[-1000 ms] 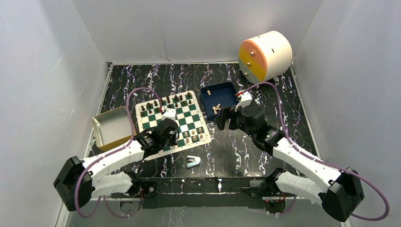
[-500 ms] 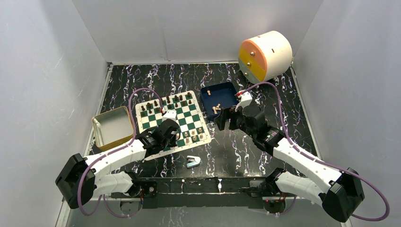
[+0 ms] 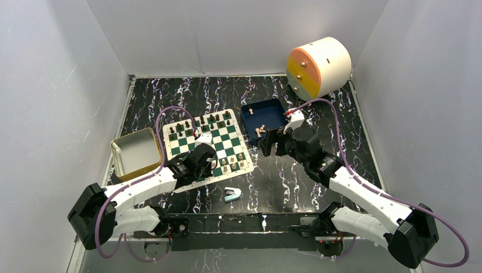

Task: Set up the chess pieces on the board
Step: Place the chess piece on the chessboard.

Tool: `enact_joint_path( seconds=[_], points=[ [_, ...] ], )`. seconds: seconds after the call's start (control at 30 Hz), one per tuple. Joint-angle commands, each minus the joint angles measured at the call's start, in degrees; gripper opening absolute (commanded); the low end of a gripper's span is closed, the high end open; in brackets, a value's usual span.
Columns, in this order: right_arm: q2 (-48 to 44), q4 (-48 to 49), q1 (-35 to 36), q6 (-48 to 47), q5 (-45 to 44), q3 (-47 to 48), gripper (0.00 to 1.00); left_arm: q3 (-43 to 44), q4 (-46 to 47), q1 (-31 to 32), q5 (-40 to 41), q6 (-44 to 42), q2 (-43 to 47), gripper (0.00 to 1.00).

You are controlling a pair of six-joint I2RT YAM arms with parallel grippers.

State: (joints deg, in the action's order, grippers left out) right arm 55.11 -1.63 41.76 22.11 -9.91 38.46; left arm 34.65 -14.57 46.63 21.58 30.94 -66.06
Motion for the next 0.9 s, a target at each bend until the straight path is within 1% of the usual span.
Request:
enact_joint_path(
  seconds=[0.0,0.2,0.43,0.6,0.87],
  points=[
    [-2.1,1.9,0.2,-0.6,-1.2,1.2,0.99,1.5,-1.0,0.3,0.0,0.4,1.5,0.00],
    [-2.3,1.9,0.1,-0.7,-1.7,0.7,0.99,3.6,-1.0,0.3,-2.4,1.1,1.5,0.00],
    [-2.3,1.8,0.1,-0.9,-1.9,0.7,0.99,5.7,-0.1,1.0,-1.5,0.9,-0.3,0.00],
    [-2.3,1.8,0.1,-1.1,-2.2,0.6,0.99,4.8,3.1,1.1,-1.5,-0.1,-1.8,0.00],
    [-1.8,2.3,0.1,-1.1,-2.0,1.0,0.99,4.3,5.2,1.2,-1.8,-0.7,-4.4,0.00]
  ],
)
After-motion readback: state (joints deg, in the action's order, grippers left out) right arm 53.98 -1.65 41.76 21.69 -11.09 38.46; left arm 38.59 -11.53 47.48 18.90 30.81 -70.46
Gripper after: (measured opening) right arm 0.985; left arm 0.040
